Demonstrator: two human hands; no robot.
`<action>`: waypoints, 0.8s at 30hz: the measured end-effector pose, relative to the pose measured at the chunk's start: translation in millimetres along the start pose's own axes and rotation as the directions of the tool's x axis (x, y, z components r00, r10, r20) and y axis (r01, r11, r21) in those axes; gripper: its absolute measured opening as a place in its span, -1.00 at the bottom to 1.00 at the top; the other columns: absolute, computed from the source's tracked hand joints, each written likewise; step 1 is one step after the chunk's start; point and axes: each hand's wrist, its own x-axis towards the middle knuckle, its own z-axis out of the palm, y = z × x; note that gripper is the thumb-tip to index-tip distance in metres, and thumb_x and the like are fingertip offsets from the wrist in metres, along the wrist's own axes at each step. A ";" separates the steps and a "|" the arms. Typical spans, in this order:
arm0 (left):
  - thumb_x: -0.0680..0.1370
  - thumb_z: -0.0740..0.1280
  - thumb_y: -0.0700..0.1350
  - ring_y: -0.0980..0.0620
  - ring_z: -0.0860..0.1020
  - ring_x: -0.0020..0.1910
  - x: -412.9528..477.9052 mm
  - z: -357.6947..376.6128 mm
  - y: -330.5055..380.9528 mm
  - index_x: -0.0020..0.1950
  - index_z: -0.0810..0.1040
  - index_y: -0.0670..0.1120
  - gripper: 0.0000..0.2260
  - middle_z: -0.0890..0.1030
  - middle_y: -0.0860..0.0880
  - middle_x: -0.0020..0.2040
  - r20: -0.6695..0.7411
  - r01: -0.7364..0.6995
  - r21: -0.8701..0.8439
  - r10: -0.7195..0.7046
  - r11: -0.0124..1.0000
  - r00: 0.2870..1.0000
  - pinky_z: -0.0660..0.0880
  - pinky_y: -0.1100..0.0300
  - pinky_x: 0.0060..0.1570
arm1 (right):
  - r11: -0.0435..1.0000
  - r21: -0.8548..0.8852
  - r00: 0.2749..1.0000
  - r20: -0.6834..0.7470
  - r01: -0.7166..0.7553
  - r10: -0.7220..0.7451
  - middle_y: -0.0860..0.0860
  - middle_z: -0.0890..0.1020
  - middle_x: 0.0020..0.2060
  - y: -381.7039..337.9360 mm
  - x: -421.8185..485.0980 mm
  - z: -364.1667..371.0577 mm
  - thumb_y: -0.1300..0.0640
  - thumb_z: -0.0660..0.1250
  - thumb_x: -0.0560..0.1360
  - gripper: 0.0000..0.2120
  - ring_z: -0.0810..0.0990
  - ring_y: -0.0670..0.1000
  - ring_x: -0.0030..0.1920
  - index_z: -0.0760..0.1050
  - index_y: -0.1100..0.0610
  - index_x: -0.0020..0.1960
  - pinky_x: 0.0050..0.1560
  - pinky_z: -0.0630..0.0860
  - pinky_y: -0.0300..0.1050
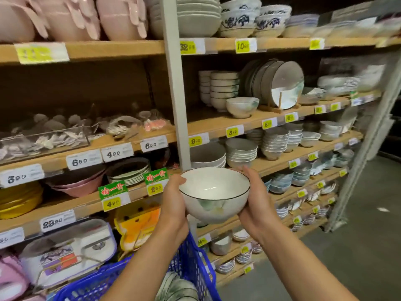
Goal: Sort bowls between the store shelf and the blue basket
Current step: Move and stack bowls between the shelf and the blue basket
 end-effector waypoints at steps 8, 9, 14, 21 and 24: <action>0.53 0.13 -0.10 -0.02 0.62 -0.42 -13.4 123.6 -30.4 -0.26 0.62 -0.04 -0.70 0.67 -0.06 -0.35 0.143 0.051 -0.054 -0.043 0.997 0.989 0.48 0.26 -0.54 | 0.985 -0.135 0.992 -0.055 0.105 -0.113 -0.02 0.73 -0.11 -83.5 -9.1 -99.0 -0.12 0.12 0.61 -0.66 0.69 -0.04 -0.13 0.62 -0.02 -0.08 -0.21 0.53 -0.15; 0.52 0.14 -0.09 -0.07 0.62 -0.36 -14.7 136.7 -32.9 -0.15 0.60 -0.08 -0.75 0.67 -0.09 -0.30 0.154 0.069 -0.048 -0.061 0.996 0.986 0.49 0.23 -0.52 | 0.985 -0.133 0.990 -0.076 0.107 -0.118 -0.03 0.73 -0.17 -92.9 -8.3 -108.5 -0.12 0.12 0.62 -0.66 0.69 -0.06 -0.19 0.60 -0.02 -0.12 -0.24 0.52 -0.15; 0.50 0.14 -0.08 -0.08 0.62 -0.40 -8.3 189.7 -38.8 -0.05 0.57 -0.14 -0.76 0.67 -0.08 -0.36 0.233 0.094 -0.030 -0.084 0.995 0.969 0.49 0.24 -0.55 | 0.979 -0.146 0.975 -0.144 0.146 -0.167 0.03 0.72 -0.13 -128.0 2.3 -143.2 -0.11 0.12 0.62 -0.68 0.67 0.01 -0.10 0.57 0.05 0.00 -0.13 0.54 -0.09; 0.49 0.16 -0.06 -0.08 0.63 -0.40 31.6 242.8 -42.8 -0.09 0.57 -0.10 -0.78 0.68 -0.08 -0.37 0.281 0.095 -0.009 -0.089 0.995 0.956 0.52 0.21 -0.53 | 0.977 -0.145 0.966 -0.184 0.158 -0.183 0.08 0.72 -0.01 -158.6 43.4 -167.7 -0.13 0.11 0.61 -0.61 0.67 0.04 -0.02 0.59 0.10 0.10 -0.03 0.51 -0.03; 0.48 0.17 -0.06 -0.11 0.59 -0.30 60.8 259.1 -41.4 -0.11 0.58 -0.11 -0.78 0.69 -0.09 -0.35 0.280 0.069 -0.008 -0.064 0.998 0.958 0.52 0.19 -0.41 | 0.972 -0.149 0.962 -0.174 0.184 -0.208 0.01 0.73 -0.05 -168.0 69.2 -172.4 -0.14 0.08 0.63 -0.62 0.68 0.00 -0.01 0.60 0.03 0.06 -0.07 0.52 -0.07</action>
